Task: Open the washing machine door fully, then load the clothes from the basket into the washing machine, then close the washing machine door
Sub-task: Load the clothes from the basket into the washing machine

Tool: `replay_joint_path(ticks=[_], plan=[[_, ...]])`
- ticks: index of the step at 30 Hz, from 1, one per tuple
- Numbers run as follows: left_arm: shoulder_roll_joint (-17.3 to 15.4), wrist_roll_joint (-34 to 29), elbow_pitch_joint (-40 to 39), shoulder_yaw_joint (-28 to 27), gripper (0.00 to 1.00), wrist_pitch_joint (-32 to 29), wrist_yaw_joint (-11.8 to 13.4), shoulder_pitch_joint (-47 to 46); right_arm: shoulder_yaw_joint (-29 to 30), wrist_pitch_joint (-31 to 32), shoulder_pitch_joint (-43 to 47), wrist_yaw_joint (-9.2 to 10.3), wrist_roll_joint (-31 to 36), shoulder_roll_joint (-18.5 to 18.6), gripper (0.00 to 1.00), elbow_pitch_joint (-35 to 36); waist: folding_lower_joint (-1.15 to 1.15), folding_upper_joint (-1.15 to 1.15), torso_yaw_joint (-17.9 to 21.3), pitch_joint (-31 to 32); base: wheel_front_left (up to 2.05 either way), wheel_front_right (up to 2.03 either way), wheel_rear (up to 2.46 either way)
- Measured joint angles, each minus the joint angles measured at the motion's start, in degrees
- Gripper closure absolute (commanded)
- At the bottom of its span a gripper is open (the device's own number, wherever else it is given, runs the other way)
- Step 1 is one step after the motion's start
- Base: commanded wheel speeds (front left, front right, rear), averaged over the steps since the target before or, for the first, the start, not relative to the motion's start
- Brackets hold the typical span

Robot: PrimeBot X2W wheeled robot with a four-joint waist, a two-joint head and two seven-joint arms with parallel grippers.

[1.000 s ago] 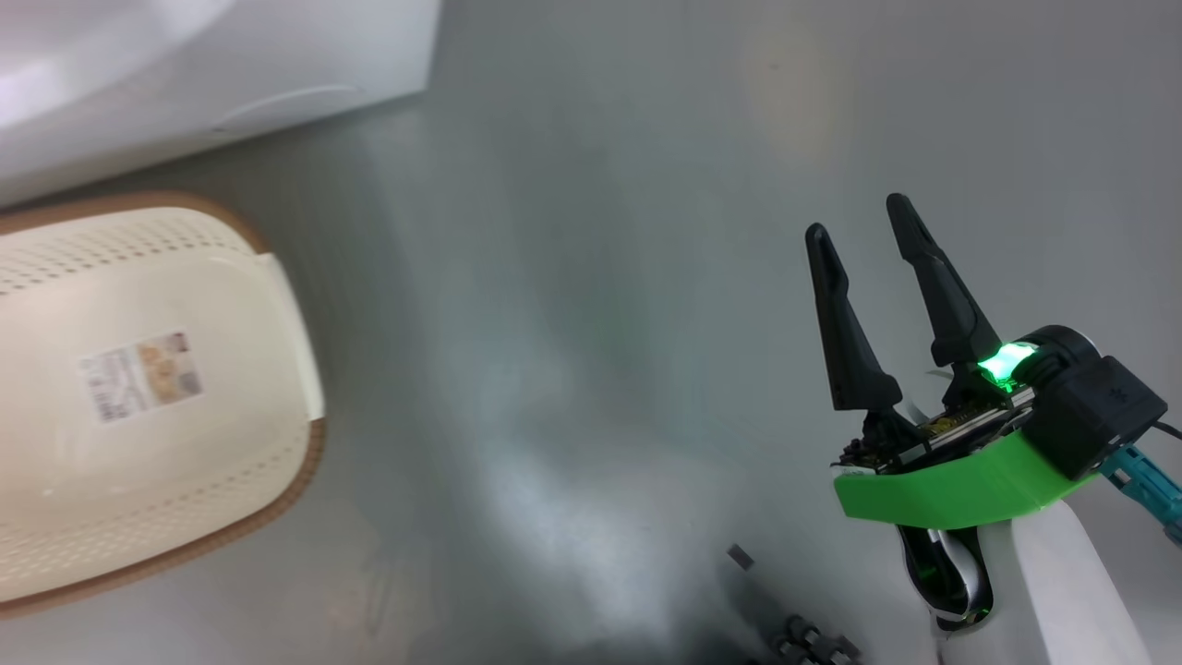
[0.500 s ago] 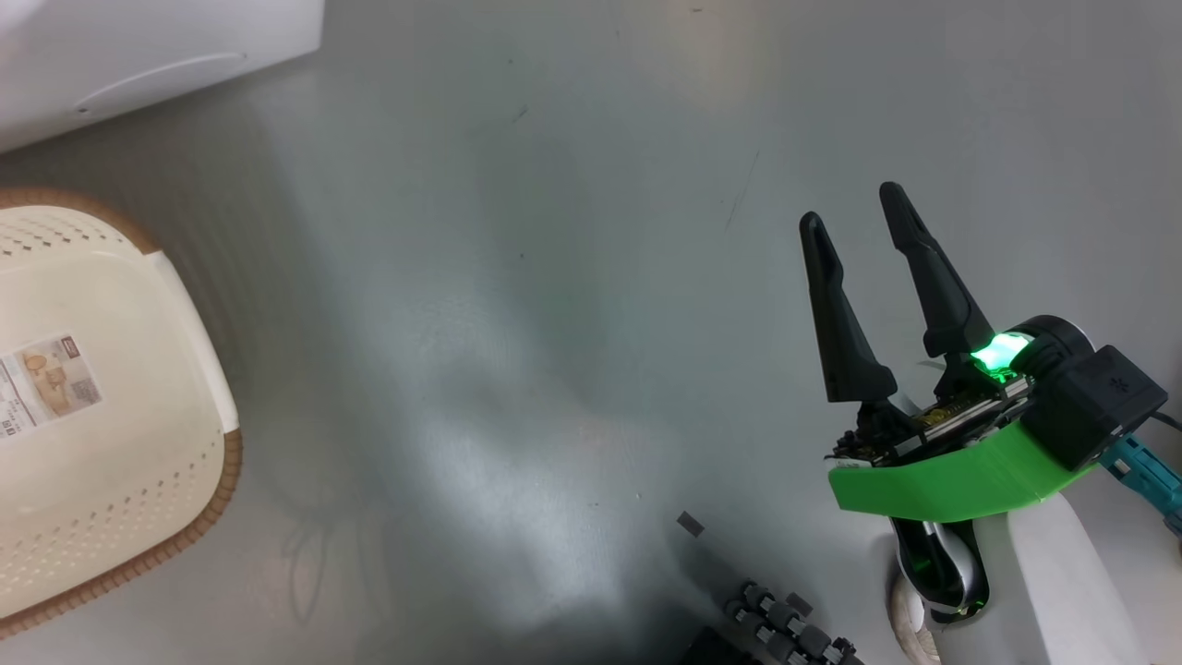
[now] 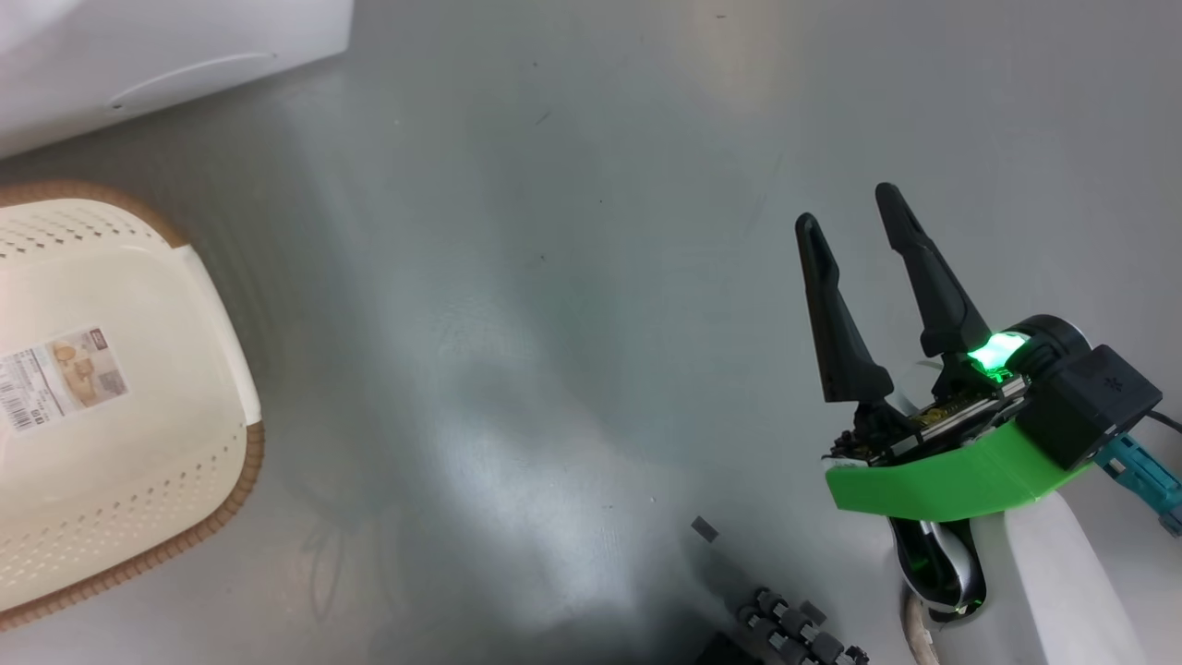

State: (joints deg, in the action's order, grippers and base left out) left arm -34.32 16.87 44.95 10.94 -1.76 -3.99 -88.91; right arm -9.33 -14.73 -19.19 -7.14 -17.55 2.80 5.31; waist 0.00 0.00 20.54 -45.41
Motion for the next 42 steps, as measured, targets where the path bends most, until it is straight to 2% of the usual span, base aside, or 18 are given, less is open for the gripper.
replay_joint_path(ticks=[12,16,19,23,25,26,28,29,34,42], plan=[[3.1,2.8,-2.1,-0.8,0.0,5.9,2.5,10.0,2.5,0.0,-0.7,0.0,1.5,0.0,0.0,-0.3,0.0,0.0,-2.5,3.0,0.0,0.0,0.0],[4.7,4.1,-5.5,-1.8,0.0,9.7,4.8,17.4,3.6,0.0,-0.4,0.0,3.5,0.0,0.0,-0.4,0.0,0.0,-3.9,5.0,0.0,0.0,0.0],[6.9,5.2,-9.5,-2.5,0.0,12.6,6.2,23.6,5.0,0.0,0.8,0.0,4.4,0.0,0.0,-0.4,0.0,0.0,-5.4,6.5,0.0,0.0,0.0],[9.4,5.7,-16.8,-2.8,0.0,15.3,9.4,33.7,6.4,0.0,2.5,0.0,5.4,0.0,0.0,-0.4,0.0,0.0,-7.6,8.7,0.0,0.0,0.0],[10.5,5.7,-21.5,-3.1,0.0,15.8,11.1,39.3,6.8,0.0,3.1,0.0,6.8,0.0,0.0,-0.4,0.0,0.0,-8.7,10.0,0.0,0.0,0.0],[11.5,5.4,-26.2,-3.5,0.0,16.1,13.0,44.8,7.3,0.0,3.9,0.0,7.4,0.0,0.0,-0.4,0.0,0.0,-9.8,11.2,0.0,0.0,0.0],[11.8,5.0,-28.4,-3.6,0.0,16.1,13.6,47.6,7.5,0.0,4.3,0.0,7.6,0.0,0.0,-0.5,0.0,0.0,-10.3,11.9,0.0,0.0,0.0],[12.7,4.0,-32.3,-3.8,0.0,16.3,15.1,53.3,7.8,0.0,5.2,0.0,8.1,0.0,0.0,-0.6,0.0,0.0,-11.2,13.3,0.0,0.0,0.0],[15.6,2.0,-41.5,-4.1,0.0,16.5,17.9,66.2,7.9,0.0,7.9,0.0,8.9,0.2,0.0,-1.3,0.0,0.0,-13.4,17.1,0.0,0.0,0.0],[20.0,-0.5,-49.5,-3.9,0.0,16.5,18.4,80.3,8.1,0.0,12.5,0.0,10.4,1.4,0.0,-2.8,0.0,0.0,-16.7,23.3,0.0,0.0,0.0]])
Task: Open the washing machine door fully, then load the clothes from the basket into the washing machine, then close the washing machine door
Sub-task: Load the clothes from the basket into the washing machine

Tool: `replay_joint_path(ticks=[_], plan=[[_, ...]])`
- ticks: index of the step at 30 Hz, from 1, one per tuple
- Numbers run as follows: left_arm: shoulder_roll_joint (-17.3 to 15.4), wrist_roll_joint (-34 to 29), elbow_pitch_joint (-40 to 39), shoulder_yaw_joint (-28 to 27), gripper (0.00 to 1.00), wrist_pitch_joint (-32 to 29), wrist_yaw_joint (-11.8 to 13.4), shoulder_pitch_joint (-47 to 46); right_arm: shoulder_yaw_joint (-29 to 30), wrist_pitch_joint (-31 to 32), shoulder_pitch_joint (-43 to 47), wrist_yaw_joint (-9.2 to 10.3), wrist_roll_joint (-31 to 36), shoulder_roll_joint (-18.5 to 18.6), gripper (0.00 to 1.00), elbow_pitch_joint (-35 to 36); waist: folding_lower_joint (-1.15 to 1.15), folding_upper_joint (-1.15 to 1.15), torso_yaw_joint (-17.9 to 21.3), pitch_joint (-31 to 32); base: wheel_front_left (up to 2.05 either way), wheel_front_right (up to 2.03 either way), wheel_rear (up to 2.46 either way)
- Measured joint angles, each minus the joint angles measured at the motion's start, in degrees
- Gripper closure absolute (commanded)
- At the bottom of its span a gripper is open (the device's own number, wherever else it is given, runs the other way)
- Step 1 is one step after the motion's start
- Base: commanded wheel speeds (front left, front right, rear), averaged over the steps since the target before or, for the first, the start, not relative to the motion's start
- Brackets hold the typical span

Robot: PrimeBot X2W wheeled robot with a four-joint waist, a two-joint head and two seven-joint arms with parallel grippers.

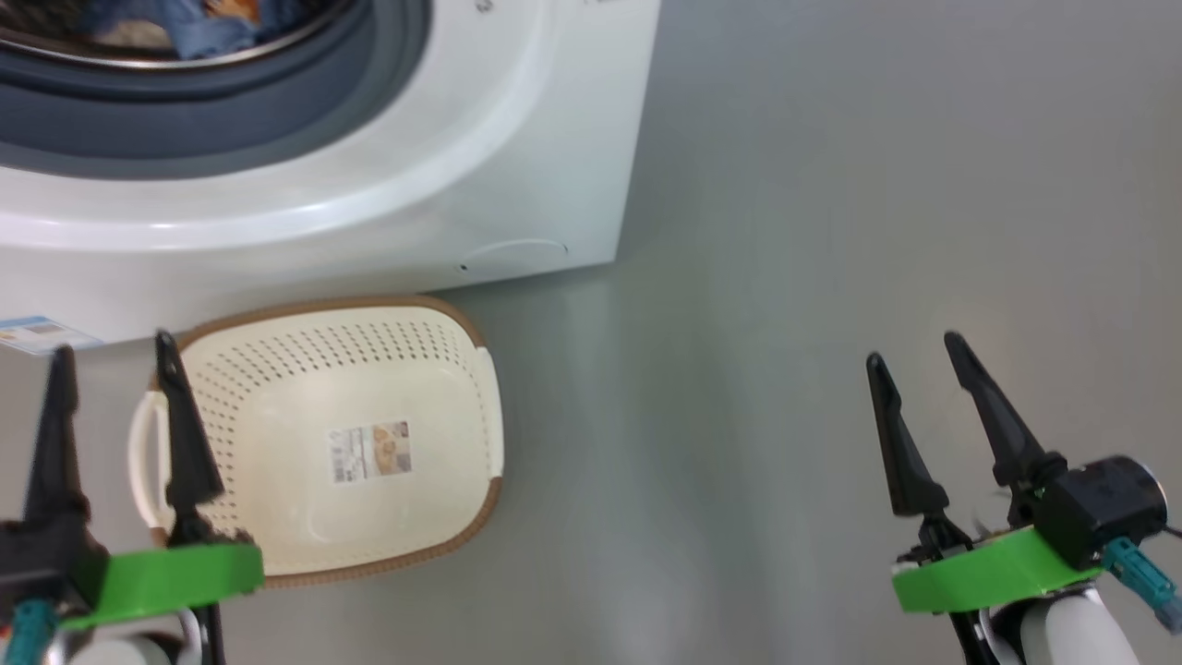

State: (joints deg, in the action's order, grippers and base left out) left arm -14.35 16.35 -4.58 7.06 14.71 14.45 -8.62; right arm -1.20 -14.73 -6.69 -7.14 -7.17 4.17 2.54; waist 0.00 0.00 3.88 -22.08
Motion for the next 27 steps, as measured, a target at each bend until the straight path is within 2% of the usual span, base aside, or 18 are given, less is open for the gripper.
replay_joint_path(ticks=[5,12,27], plan=[[1.3,-1.2,-1.0,0.3,0.0,0.0,-0.2,4.7,0.3,0.0,3.0,0.0,0.1,0.5,0.0,-0.8,0.0,0.0,-1.4,3.4,0.0,0.0,0.0],[3.1,-2.7,-1.3,0.3,0.0,0.0,-2.1,12.0,0.3,0.0,7.0,0.0,0.5,0.7,0.0,-1.4,0.0,0.0,-3.2,9.7,0.0,0.0,0.0],[3.9,-3.4,2.1,2.1,0.0,0.0,-6.4,20.3,0.3,0.9,13.6,0.0,0.5,0.6,0.0,-1.6,0.0,0.0,-4.5,21.0,0.0,0.0,0.0]])
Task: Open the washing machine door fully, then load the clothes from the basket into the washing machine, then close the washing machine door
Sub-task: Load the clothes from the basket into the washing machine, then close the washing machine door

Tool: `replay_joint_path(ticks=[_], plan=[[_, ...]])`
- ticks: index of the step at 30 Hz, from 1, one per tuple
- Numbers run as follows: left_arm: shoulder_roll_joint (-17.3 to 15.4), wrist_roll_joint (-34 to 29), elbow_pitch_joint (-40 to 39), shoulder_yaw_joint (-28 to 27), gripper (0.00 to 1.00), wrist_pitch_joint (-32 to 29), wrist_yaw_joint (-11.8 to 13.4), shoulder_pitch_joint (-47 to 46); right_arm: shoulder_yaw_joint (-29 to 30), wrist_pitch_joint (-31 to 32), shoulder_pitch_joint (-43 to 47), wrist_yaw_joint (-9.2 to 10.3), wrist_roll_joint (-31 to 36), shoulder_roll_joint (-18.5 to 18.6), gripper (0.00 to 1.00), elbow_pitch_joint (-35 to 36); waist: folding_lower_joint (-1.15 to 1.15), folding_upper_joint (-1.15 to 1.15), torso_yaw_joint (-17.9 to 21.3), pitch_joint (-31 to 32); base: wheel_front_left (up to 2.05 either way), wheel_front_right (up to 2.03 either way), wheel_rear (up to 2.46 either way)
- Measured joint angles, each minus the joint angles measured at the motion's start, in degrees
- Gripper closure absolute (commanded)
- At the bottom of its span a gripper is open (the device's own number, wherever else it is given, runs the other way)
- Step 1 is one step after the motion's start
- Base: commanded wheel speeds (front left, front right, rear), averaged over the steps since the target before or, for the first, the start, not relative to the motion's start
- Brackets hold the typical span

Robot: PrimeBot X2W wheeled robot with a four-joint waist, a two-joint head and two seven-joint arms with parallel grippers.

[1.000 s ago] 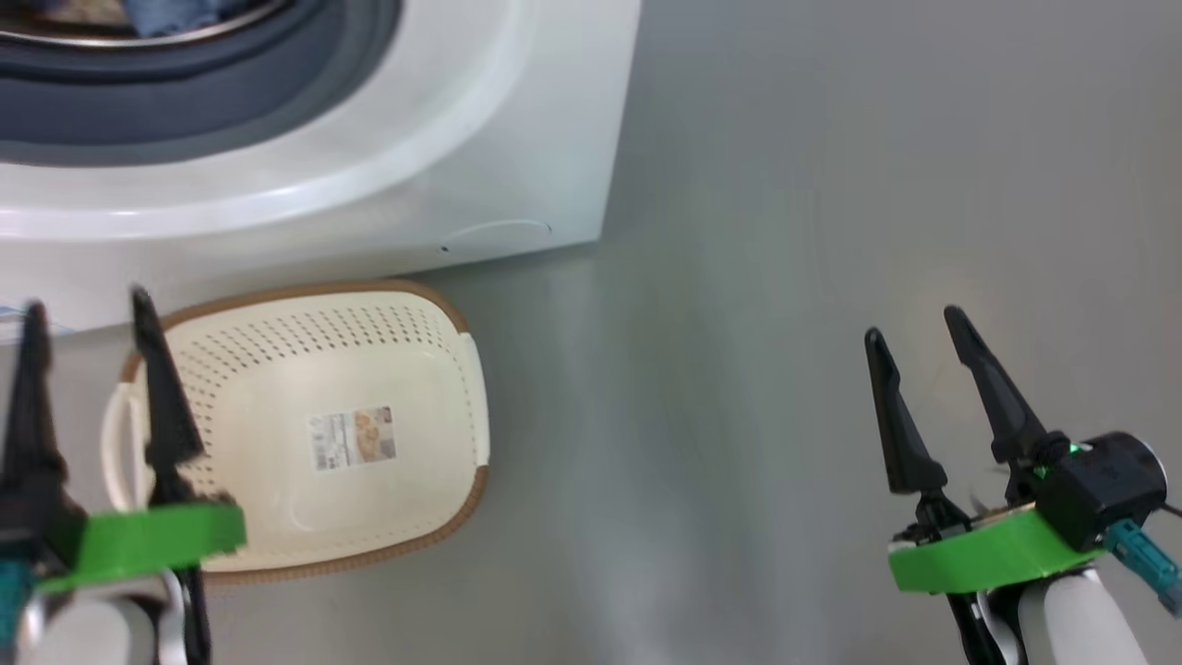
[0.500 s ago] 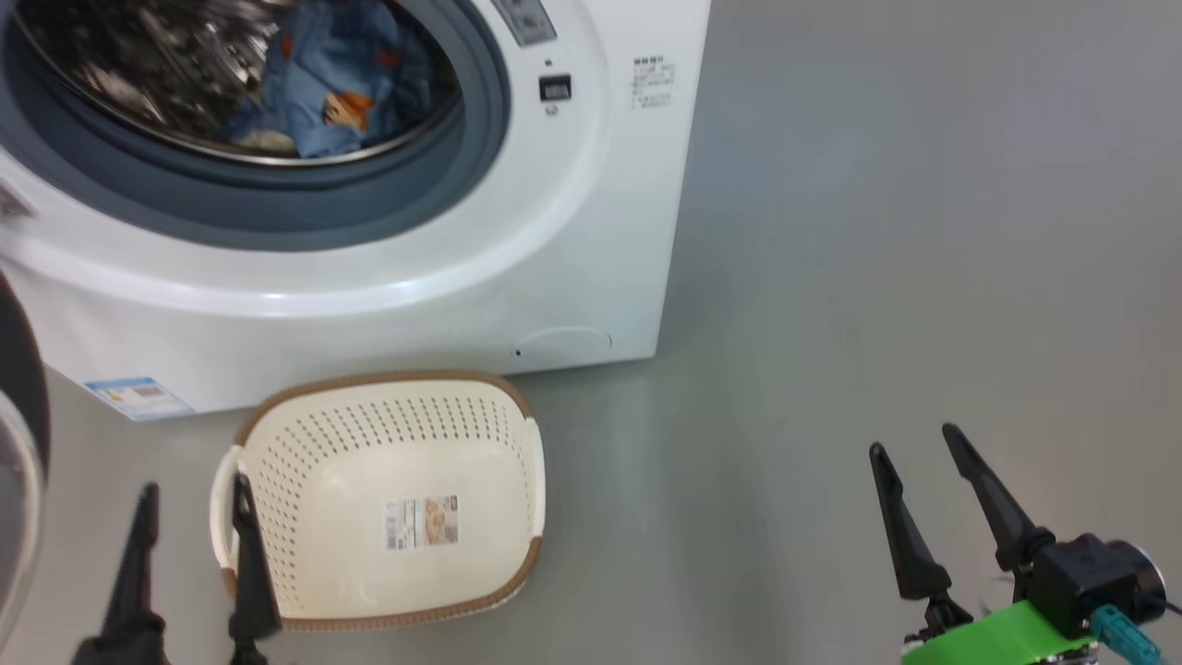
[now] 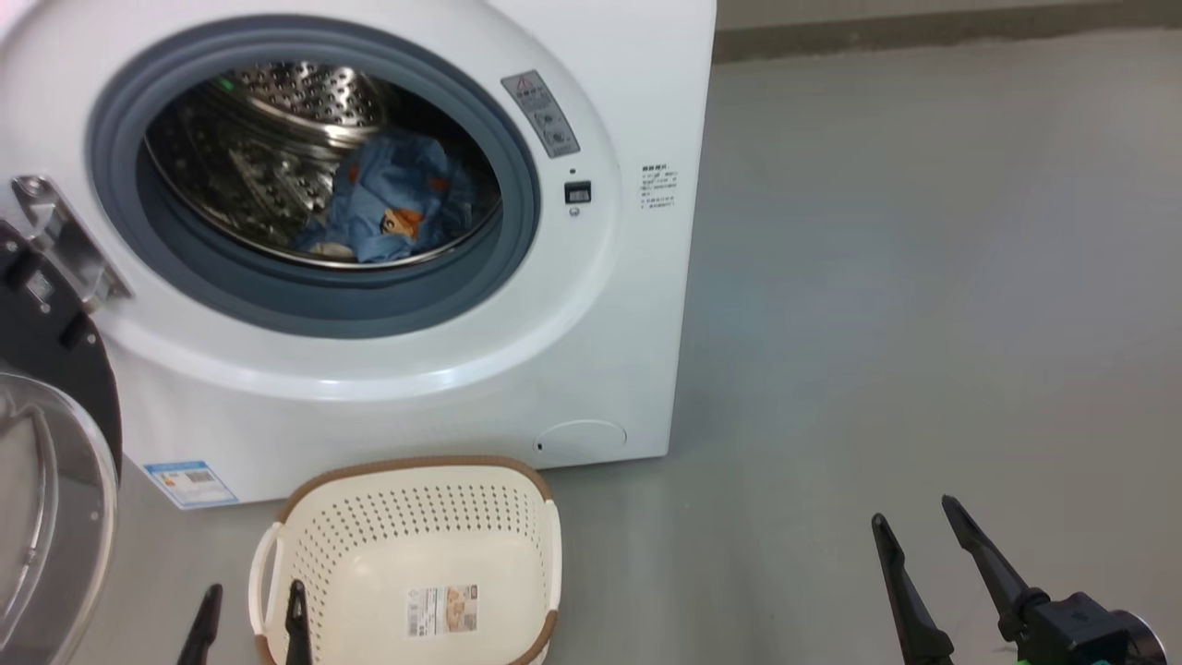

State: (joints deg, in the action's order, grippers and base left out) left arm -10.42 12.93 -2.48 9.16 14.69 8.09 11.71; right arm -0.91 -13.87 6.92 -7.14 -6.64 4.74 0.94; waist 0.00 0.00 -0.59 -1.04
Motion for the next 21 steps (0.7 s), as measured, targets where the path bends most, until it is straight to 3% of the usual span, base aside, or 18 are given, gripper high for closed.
replay_joint_path(ticks=[21], plan=[[-0.3,0.4,0.9,0.1,0.0,0.0,-1.3,0.4,0.9,0.7,1.5,0.0,0.0,-0.9,0.0,1.2,0.0,0.0,0.4,3.1,0.0,0.0,0.0]])
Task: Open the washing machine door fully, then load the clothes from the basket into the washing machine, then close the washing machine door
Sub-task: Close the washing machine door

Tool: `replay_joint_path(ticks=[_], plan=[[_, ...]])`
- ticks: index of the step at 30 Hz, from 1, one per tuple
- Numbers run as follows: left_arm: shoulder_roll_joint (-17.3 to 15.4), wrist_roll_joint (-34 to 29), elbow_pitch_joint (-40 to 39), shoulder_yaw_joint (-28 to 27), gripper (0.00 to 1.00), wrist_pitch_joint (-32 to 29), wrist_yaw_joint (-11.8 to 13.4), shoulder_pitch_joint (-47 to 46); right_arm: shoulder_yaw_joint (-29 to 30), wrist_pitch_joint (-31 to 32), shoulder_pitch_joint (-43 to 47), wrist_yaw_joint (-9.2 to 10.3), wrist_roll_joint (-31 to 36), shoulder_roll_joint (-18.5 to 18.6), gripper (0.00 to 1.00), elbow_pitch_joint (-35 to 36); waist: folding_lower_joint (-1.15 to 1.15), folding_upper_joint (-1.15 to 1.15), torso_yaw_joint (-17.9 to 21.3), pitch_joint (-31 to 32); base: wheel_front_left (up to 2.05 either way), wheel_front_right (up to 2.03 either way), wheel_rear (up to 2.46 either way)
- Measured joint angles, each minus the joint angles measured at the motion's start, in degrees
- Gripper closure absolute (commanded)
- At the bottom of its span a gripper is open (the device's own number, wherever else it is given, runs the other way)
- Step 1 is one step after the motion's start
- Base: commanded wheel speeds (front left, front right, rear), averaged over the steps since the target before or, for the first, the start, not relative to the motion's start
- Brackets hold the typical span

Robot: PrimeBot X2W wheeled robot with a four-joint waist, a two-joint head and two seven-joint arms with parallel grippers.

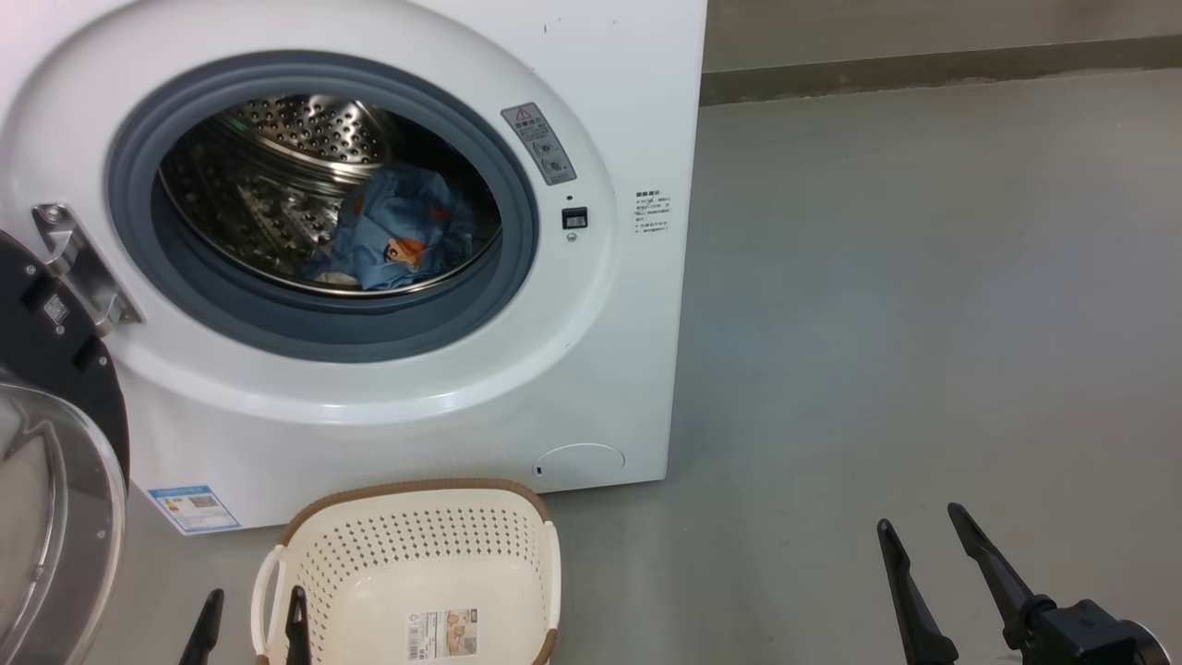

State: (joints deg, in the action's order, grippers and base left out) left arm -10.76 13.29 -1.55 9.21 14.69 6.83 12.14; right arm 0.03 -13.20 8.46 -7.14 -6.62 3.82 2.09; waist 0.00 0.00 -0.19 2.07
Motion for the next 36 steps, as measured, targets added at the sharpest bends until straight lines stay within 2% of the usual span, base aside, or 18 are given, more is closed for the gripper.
replay_joint_path(ticks=[19,36], plan=[[0.0,0.0,0.3,0.0,0.0,0.0,0.0,0.0,0.4,0.0,0.0,0.0,0.0,-0.1,0.0,0.0,0.0,0.0,-0.2,0.1,-0.07,0.07,0.0],[-0.2,-0.6,1.2,0.4,0.0,0.0,0.3,0.0,0.6,0.0,0.0,0.0,0.0,-0.4,0.0,0.0,0.0,0.0,-0.6,0.1,-1.14,1.14,0.0]])
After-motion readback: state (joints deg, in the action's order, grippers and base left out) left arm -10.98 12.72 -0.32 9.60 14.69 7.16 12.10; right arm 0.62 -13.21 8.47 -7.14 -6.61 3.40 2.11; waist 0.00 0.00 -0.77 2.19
